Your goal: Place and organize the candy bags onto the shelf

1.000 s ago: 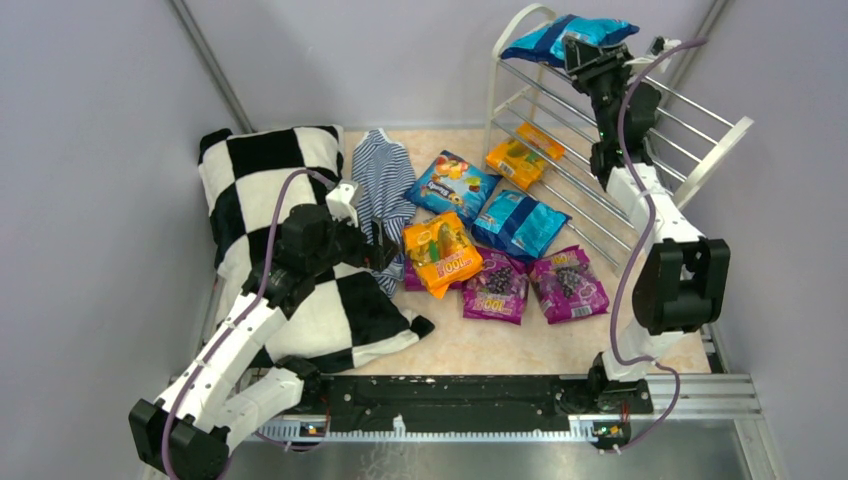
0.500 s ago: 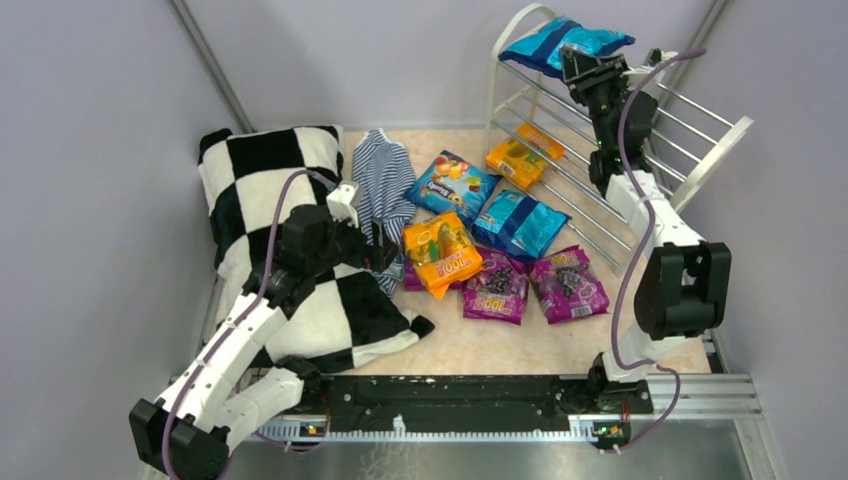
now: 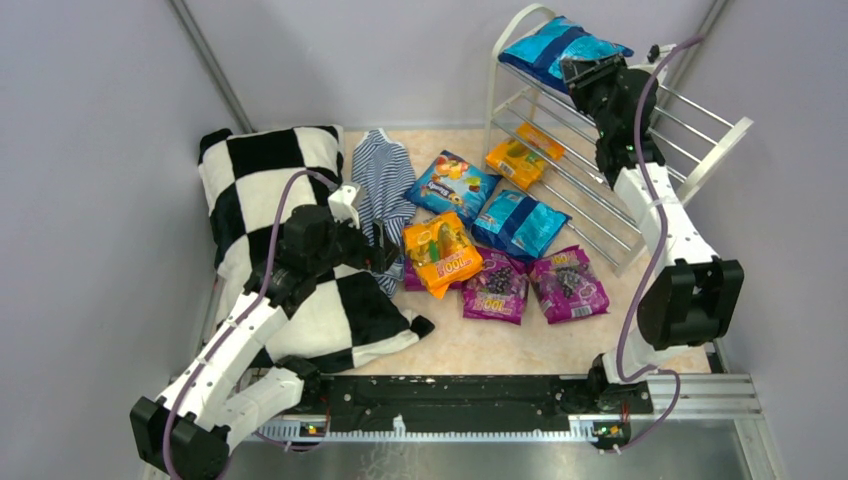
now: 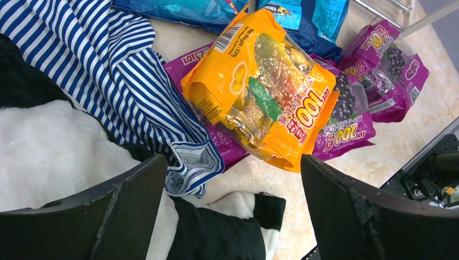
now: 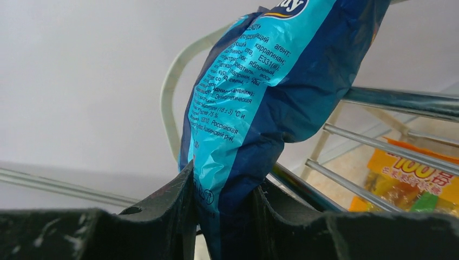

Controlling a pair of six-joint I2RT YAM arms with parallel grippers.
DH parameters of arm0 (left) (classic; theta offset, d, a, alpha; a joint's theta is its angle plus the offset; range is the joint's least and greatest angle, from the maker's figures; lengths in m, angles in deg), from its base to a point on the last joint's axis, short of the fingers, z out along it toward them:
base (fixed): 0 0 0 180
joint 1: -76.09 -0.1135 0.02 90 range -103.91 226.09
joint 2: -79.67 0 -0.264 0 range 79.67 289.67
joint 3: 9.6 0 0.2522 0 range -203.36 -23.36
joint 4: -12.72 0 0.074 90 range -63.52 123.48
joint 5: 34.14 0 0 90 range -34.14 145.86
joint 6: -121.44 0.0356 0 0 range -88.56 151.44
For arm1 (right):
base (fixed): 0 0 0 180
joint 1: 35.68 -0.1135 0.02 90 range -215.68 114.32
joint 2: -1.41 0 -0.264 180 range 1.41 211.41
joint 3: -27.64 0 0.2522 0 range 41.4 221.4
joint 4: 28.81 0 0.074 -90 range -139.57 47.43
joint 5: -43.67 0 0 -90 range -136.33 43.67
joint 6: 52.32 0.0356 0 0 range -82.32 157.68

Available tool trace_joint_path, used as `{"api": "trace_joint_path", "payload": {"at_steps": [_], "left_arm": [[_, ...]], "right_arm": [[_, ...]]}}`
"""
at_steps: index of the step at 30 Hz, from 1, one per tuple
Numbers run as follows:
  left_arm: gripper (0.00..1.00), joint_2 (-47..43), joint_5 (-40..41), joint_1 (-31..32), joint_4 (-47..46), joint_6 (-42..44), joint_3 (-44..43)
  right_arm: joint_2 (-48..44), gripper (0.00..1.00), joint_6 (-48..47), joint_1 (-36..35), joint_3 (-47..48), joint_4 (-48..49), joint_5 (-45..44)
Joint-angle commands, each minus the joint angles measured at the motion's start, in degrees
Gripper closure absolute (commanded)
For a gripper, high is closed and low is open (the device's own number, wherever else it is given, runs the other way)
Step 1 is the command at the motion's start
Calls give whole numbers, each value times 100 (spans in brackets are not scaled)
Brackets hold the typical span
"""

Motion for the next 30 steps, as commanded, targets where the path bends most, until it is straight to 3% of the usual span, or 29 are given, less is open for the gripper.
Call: {"api": "trace_joint_path", "payload": {"at_steps": [1,8,13,18,21,24,30], "left_arm": [[1,9,-79,20,-235,-22,33],[1,28,-121,20,-258,-13,34],[1,60,-183,28,-276,-22,35],[1,20,-174,27,-275,-22,44],[1,-16,-173,24,-276,-30,51],[1,-18,-199,29,-277,-30,63],[1,-63,-188,38,-267,-13,85]], "right_arm": [[-205,83,-430,-117,351,-1353,38],[-442,61,-1004,-116,365,-1840,86],[-548,39,-1508,-117,574,-2301,106],[-661,30,-1856,-113,789,-2666,29],[-827,31,-1905,-43,652,-2615,-36],[-882,56,-1901,35,582,-2538,-142],[-540,78,-1949,72,851,-2556,62]]}}
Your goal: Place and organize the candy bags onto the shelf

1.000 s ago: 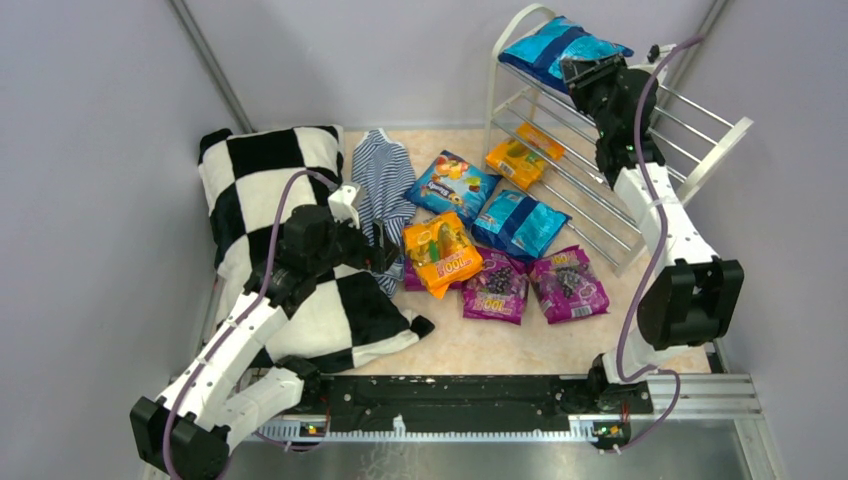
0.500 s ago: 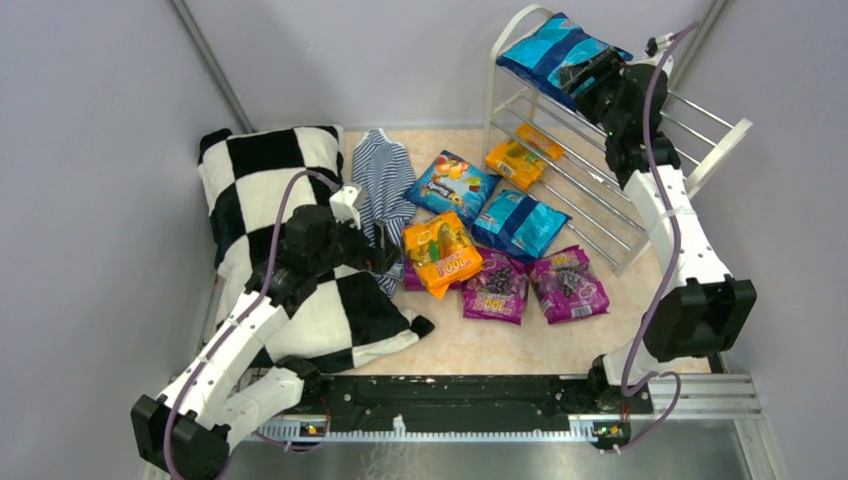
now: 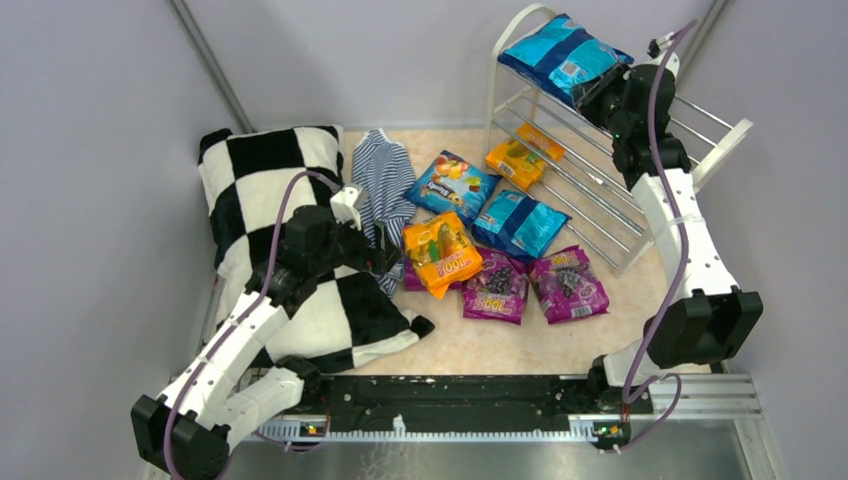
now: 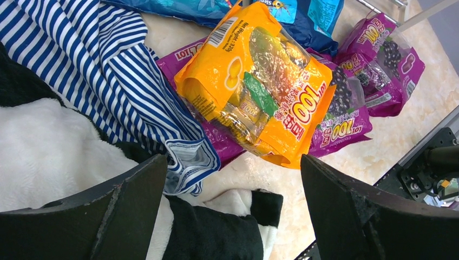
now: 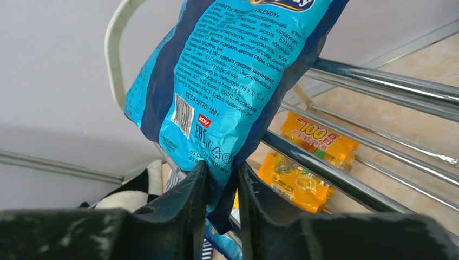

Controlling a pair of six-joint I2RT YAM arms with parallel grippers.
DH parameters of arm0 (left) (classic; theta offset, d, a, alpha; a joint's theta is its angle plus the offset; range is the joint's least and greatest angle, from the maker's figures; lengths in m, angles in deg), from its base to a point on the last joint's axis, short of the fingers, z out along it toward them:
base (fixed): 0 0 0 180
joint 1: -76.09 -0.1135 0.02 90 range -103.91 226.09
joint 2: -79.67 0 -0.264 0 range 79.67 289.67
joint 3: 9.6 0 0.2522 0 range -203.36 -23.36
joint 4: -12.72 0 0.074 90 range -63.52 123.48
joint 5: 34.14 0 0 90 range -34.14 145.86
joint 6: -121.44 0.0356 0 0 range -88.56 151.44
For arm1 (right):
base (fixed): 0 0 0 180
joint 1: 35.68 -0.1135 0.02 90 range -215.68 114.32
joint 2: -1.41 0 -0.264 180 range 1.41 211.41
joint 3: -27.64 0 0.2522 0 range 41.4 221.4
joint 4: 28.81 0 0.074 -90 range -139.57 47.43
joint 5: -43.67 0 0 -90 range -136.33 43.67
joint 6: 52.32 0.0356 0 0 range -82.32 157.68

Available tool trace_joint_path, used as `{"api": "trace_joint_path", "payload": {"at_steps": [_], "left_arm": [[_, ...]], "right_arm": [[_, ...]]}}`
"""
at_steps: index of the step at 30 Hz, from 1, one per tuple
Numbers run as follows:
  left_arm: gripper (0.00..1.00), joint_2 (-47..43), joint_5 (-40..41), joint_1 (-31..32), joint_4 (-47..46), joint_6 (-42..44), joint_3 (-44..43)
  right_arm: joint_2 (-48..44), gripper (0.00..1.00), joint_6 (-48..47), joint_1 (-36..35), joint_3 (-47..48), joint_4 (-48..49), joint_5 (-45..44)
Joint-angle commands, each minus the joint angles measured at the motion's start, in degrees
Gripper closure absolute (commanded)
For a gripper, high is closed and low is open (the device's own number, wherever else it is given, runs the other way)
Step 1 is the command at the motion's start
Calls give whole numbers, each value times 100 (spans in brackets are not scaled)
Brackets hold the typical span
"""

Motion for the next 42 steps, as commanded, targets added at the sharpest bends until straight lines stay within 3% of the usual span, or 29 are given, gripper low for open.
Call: {"api": "trace_joint_path", "payload": {"at_steps": [1,9,21,27,32,38,42], "left_arm": [[1,-104,-31,27,-256,-13,45],[1,-84,37,31,-250,18,41],[1,5,300,23,-158,35,64],[1,-70,260,31,-208,70,102],[1,-110,8,22,-273,54,42],[1,-94,-399,23,-412,-393,-625],[1,304,-680,23,-723,-732,-1430]], "right_arm": [[147,82,-67,22,293,-93,230],[179,84,-245,-31,196,-377,278],[-592,41,-1477,-36,1371,-1638,7],[-1922,32,-1119,-210,182,-1393,726],[-2761,28,-766,-1132,-1480,-1106,942],[-2986,27,-768,-2464,-3199,-831,563],[-2949,26,-1044,-2530,-4007,-585,92]]}}
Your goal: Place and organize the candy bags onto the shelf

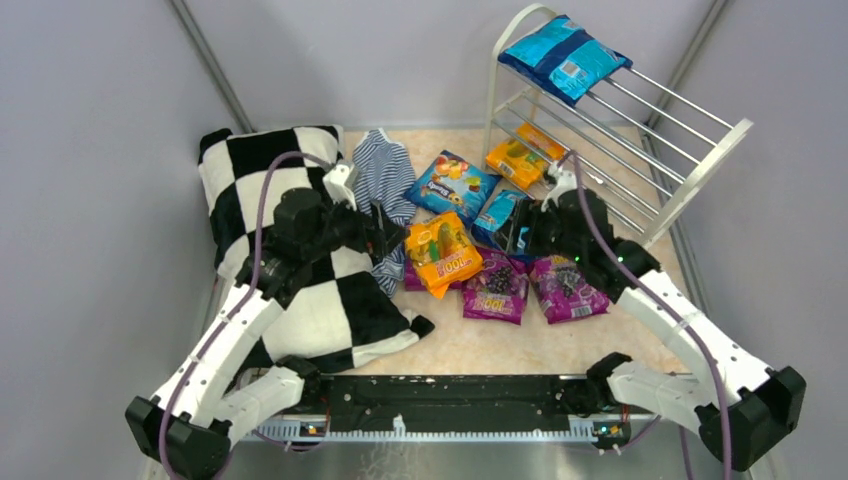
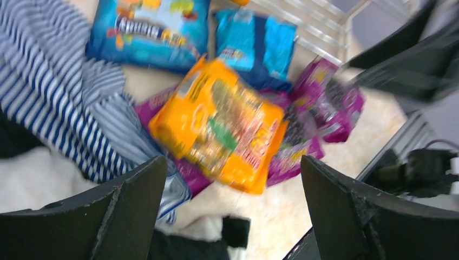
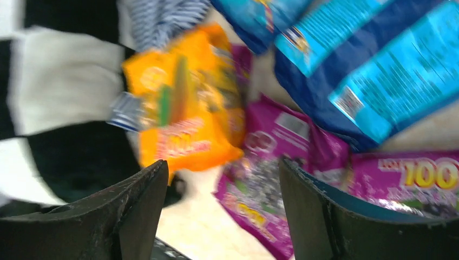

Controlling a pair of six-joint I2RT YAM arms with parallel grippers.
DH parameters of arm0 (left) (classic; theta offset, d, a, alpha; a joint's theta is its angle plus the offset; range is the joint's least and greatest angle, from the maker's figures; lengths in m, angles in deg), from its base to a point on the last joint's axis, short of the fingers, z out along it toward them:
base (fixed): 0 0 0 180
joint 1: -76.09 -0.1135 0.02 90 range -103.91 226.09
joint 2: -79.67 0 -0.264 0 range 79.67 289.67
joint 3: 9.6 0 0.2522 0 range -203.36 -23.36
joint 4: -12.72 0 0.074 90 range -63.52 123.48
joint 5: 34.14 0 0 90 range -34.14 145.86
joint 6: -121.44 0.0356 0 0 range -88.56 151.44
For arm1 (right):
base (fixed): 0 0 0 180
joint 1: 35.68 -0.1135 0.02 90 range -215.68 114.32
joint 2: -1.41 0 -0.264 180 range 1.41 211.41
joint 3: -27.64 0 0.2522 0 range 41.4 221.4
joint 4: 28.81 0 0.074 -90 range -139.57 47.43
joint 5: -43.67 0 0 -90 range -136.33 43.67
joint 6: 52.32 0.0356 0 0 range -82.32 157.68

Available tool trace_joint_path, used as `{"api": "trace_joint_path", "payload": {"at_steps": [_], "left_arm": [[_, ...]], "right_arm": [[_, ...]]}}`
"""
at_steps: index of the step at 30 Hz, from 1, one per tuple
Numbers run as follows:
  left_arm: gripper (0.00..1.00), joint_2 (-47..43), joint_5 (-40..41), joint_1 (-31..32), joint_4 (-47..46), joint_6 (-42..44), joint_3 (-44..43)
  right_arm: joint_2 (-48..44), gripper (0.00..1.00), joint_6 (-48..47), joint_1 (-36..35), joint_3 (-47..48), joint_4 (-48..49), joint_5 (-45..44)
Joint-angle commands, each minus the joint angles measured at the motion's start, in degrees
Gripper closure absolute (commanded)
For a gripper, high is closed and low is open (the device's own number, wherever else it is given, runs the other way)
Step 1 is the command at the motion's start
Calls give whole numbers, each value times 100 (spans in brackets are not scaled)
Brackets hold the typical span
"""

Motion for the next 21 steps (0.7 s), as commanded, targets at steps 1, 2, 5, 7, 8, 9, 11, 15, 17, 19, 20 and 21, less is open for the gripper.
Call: {"api": "trace_joint_path", "payload": {"at_steps": [1,2,5,7,8,9,11,15,17,19,20,21], "left_arm": [[1,391,-509,20,-844,-421,-1070],[1,594,-550,20,-937,-445,-1285],[1,1348,-680,20,-1106,-437,-1952],[1,1882,-800,20,-1191,-398,-2389],[1,2134,-843,20,-1218,-397,-2583],[1,2367,-892,20,-1261,-397,-2771],[1,2769,-917,20,-1297,-385,-3059],[1,3169,-812,16,-1376,-239,-3055],[1,3201,-778,12,-1406,-215,-2834],[1,3176,-777,12,-1366,-145,-2671],[1,3133,-734,9,-1363,-104,-2581],[1,3070,-669,11,-1365,-68,-2488]], "right_arm": [[-55,26,-334,-77,-585,436,-762],[-17,28,-445,-80,-696,529,-1023],[224,34,-742,-52,-927,887,-1634],[542,35,-947,9,-964,1121,-1804],[818,35,-1068,31,-941,1171,-1882],[1030,35,-1192,45,-894,1212,-1950],[1498,35,-1486,49,-781,1283,-1962],[2260,34,-1840,36,-517,1241,-1586],[2489,33,-1868,36,-518,1309,-1469],[2668,33,-1915,28,-592,1417,-1546],[2760,33,-1938,33,-617,1454,-1608],[2846,33,-1979,20,-622,1477,-1671]]}}
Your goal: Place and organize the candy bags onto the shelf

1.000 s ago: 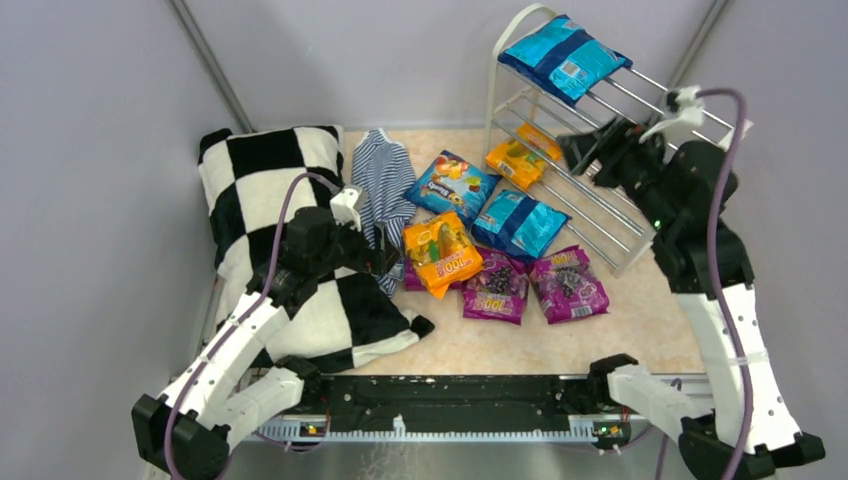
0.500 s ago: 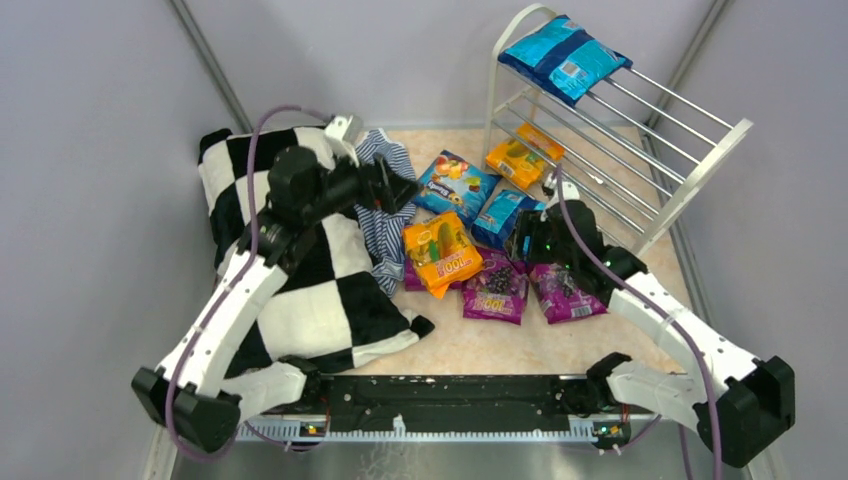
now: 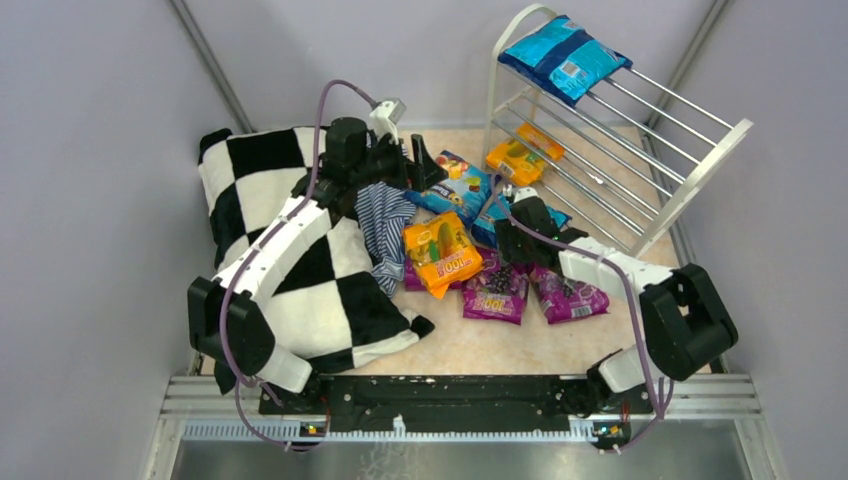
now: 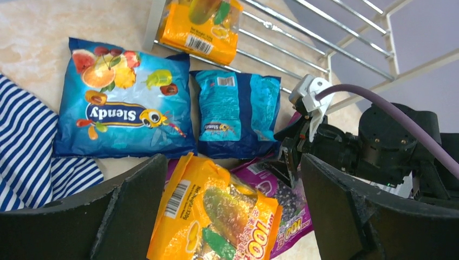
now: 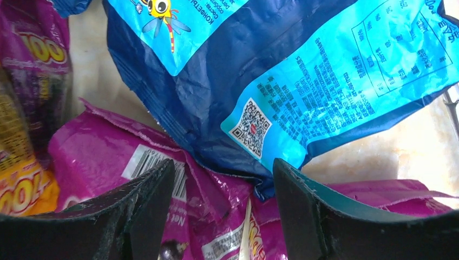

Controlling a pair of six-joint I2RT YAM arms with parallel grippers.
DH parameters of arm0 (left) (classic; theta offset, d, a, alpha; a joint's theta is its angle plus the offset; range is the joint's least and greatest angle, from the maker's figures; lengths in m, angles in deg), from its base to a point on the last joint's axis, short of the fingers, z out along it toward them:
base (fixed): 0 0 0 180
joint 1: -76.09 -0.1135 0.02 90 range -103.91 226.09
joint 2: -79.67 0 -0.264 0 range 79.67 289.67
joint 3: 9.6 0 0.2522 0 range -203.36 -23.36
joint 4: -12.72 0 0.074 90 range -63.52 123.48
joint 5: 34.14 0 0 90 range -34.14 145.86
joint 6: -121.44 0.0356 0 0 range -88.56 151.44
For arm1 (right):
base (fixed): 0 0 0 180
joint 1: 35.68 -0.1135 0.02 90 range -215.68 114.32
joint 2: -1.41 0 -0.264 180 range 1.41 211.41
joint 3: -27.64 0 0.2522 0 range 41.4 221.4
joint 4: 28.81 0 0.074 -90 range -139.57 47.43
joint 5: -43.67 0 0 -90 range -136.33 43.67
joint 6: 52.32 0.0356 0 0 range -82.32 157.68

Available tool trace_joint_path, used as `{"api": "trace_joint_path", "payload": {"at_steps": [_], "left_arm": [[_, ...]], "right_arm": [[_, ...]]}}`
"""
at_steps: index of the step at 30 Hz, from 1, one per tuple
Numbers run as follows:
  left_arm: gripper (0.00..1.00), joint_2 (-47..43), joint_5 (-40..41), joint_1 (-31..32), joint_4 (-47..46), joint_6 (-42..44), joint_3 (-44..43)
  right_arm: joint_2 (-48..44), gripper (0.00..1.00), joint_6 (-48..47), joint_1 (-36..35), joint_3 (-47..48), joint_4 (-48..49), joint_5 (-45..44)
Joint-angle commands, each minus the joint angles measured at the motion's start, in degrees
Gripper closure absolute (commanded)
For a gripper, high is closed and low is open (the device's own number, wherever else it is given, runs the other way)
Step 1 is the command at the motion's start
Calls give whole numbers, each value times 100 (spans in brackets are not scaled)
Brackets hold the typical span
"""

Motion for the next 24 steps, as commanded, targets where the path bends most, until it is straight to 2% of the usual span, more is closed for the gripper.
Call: {"api": "trace_joint_path", "payload": {"at_steps": [1,6,13,20,24], "left_arm": [[1,-302,133,12,-310,273,303],[1,-486,338,20,-292,405,498],[1,-541,226,20,-267,376,501],[1,-539,117,29,-268,309,507],[1,-499,32,29,-244,264,483]], "right_arm": [[276,34,-344,-16,235,384,-183],[586,41,-551,-81,327,390,-368],[650,56,-726,-164,67,1106,-701],[839,81,-727,-246,200,1186,-825],[607,95,-705,-263,154,1218,-866]]}}
